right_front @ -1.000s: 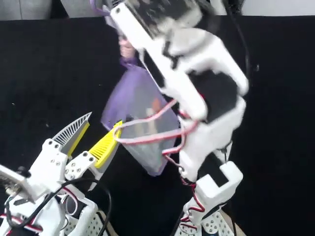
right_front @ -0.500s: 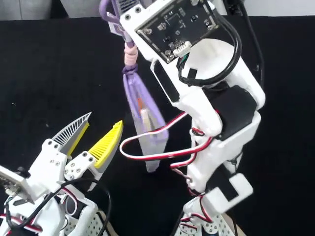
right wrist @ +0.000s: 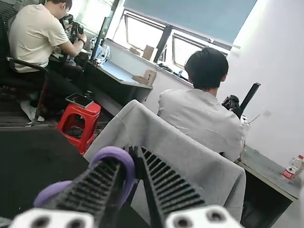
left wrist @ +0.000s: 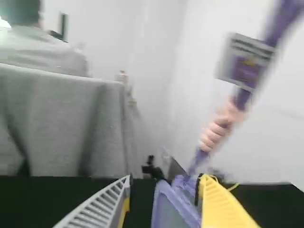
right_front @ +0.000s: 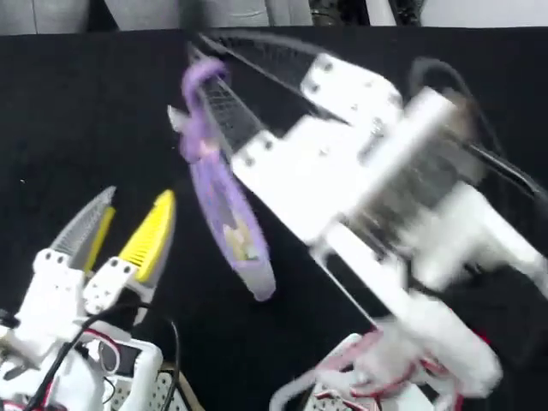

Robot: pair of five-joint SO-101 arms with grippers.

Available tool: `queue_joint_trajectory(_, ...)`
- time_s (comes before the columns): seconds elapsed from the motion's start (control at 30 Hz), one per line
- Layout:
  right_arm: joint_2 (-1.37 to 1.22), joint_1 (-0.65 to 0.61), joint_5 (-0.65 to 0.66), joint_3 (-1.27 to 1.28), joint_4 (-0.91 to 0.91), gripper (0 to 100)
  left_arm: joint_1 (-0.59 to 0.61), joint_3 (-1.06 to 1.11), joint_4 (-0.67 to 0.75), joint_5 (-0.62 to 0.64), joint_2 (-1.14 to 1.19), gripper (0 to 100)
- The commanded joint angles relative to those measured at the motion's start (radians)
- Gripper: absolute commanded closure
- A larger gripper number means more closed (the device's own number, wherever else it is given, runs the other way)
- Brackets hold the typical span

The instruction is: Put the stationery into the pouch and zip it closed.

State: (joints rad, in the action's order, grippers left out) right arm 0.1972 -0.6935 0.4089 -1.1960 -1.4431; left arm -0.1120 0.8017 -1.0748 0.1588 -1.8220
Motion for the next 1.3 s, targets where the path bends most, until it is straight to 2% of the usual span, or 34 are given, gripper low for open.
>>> queue_joint_trajectory(0.0,0.105,-0.018,-0.011,-0.038,-0.095,98.8,0.116,-0.081,0.02,0.011,-0.005,77)
queue_joint_trajectory(0.5,0.38,-0.014,-0.012,-0.019,-0.325,98.8,0.119,-0.058,0.012,0.003,-0.003,76)
queue_joint_trajectory(0.77,0.565,-0.021,-0.054,0.275,-0.321,98.7,0.117,-0.051,0.011,-0.109,-0.003,77)
queue_joint_trajectory(0.93,0.685,-0.021,-0.055,0.512,-0.318,98.8,0.113,-0.018,-0.011,-0.117,-0.002,76)
queue_joint_trajectory(1.0,0.725,-0.021,-0.054,0.588,-0.318,98.8,0.065,0.008,-0.017,-0.127,-0.002,76)
queue_joint_trajectory(1.17,0.762,-0.015,-0.044,0.707,-0.285,98.8,-0.162,0.07,-0.072,-0.338,-0.002,76)
queue_joint_trajectory(1.27,0.76,-0.014,-0.003,0.766,-0.227,98.8,-0.226,0.068,-0.13,-0.356,-0.002,77)
